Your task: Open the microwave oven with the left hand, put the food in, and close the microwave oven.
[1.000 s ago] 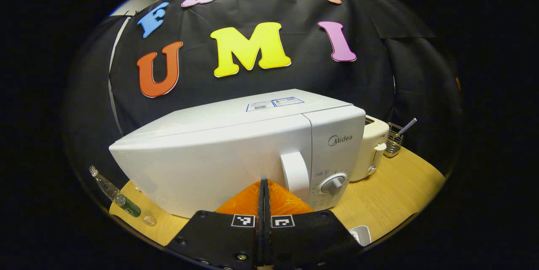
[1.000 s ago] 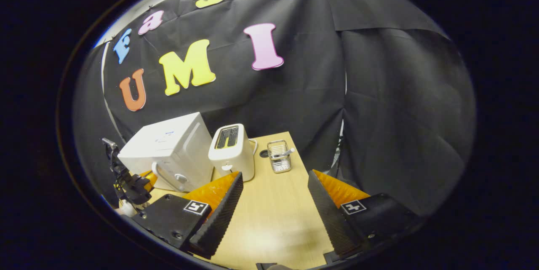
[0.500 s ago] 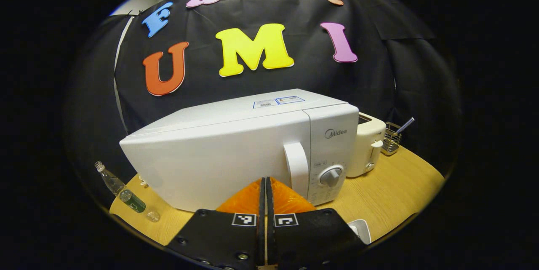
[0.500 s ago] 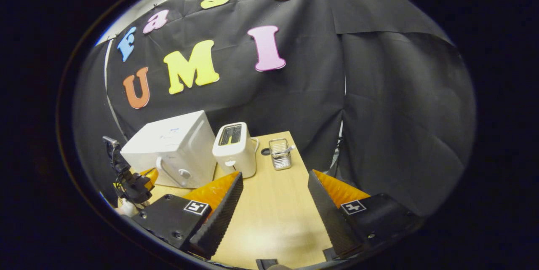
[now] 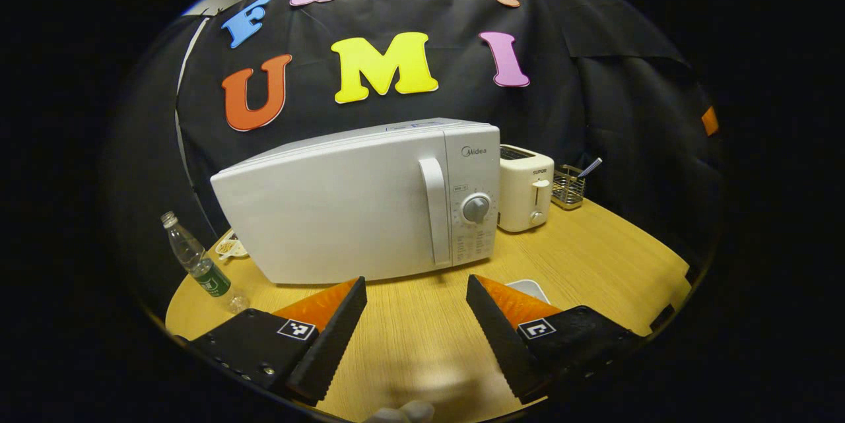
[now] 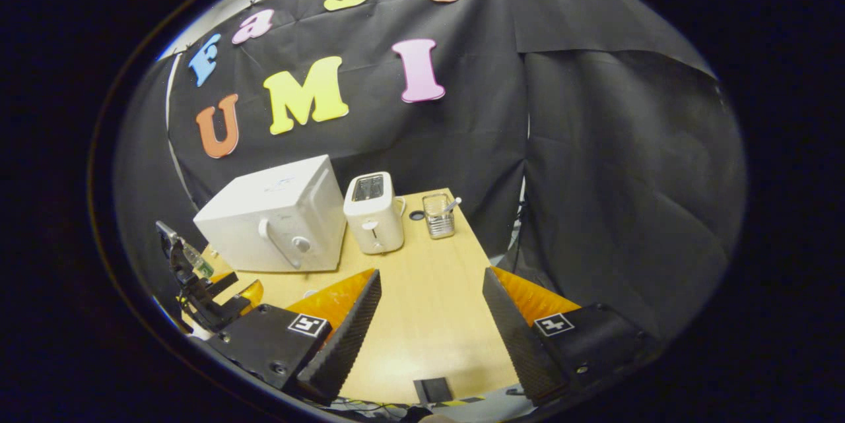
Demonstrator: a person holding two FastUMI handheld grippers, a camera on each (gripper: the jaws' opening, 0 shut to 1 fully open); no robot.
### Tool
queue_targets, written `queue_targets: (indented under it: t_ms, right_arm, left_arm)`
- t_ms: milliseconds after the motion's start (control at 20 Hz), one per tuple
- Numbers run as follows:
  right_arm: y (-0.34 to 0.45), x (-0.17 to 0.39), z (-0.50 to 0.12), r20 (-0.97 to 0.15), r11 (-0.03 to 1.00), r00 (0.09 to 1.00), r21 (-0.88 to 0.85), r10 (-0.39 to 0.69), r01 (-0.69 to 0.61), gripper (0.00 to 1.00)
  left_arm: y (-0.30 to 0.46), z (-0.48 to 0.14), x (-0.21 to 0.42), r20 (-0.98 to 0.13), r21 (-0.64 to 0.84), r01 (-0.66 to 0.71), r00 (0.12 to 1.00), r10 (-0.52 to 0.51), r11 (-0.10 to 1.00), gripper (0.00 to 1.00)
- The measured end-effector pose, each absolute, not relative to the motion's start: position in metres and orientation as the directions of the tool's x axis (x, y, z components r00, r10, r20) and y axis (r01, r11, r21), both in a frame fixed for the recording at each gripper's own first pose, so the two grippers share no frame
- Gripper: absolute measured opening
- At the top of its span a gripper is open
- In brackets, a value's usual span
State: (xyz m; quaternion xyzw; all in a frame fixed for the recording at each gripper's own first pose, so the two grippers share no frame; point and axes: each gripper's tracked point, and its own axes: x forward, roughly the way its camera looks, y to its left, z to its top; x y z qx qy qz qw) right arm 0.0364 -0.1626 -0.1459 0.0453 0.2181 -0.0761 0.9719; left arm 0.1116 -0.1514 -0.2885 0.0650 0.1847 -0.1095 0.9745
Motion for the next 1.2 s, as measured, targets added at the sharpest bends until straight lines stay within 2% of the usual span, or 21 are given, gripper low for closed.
queue_targets:
  t_ms: [250,350,400,450,550,700,750,800,1050,1100,1200]
  right_arm:
    - [-0.088,-0.017,-0.162,-0.417,0.989,0.904,0.063,-0.095,0.133,0.99]
    - [-0.049,-0.027,-0.16,-0.396,0.993,0.916,0.074,-0.06,0.097,0.99]
    - [-0.029,-0.031,-0.157,-0.383,0.994,0.923,0.083,-0.034,0.072,0.91]
    - [-0.012,-0.034,-0.153,-0.366,0.995,0.93,0.089,-0.013,0.049,0.99]
    - [0.019,-0.035,-0.139,-0.325,0.996,0.945,0.092,0.029,0.001,0.99]
    - [0.053,-0.033,-0.108,-0.248,0.995,0.966,0.09,0.07,-0.049,0.99]
    - [0.06,-0.032,-0.094,-0.215,0.995,0.974,0.086,0.077,-0.059,0.91]
    - [0.065,-0.031,-0.08,-0.186,0.994,0.979,0.084,0.079,-0.064,0.99]
    - [0.072,-0.026,-0.028,-0.07,0.994,0.994,0.076,0.079,-0.074,0.99]
    - [0.072,-0.026,-0.022,-0.056,0.995,0.995,0.07,0.077,-0.073,0.9]
    - [0.071,-0.022,-0.014,-0.043,0.995,0.996,0.058,0.079,-0.077,0.91]
  left_arm:
    - [-0.109,-0.234,0.036,-0.342,0.03,0.257,0.911,-0.232,0.966,0.95]
    - [-0.077,-0.206,0.008,-0.315,0.029,0.237,0.924,-0.217,0.971,0.96]
    - [-0.062,-0.189,-0.001,-0.29,0.028,0.23,0.933,-0.213,0.973,0.96]
    - [-0.049,-0.173,-0.01,-0.268,0.018,0.22,0.941,-0.207,0.975,0.95]
    - [-0.018,-0.142,-0.022,-0.225,0.016,0.188,0.958,-0.18,0.982,0.95]
    - [0.025,-0.09,-0.03,-0.146,0.048,0.124,0.982,-0.116,0.991,0.95]
    - [0.036,-0.075,-0.032,-0.122,0.053,0.109,0.987,-0.102,0.993,0.95]
    - [0.042,-0.063,-0.033,-0.1,0.055,0.089,0.991,-0.083,0.994,0.95]
    - [0.055,-0.02,-0.036,-0.037,0.025,0.073,0.997,-0.072,0.997,0.94]
    - [0.055,-0.015,-0.035,-0.029,0.024,0.071,0.997,-0.071,0.997,0.94]
    - [0.055,-0.006,-0.034,-0.019,0.022,0.075,0.997,-0.075,0.997,0.94]
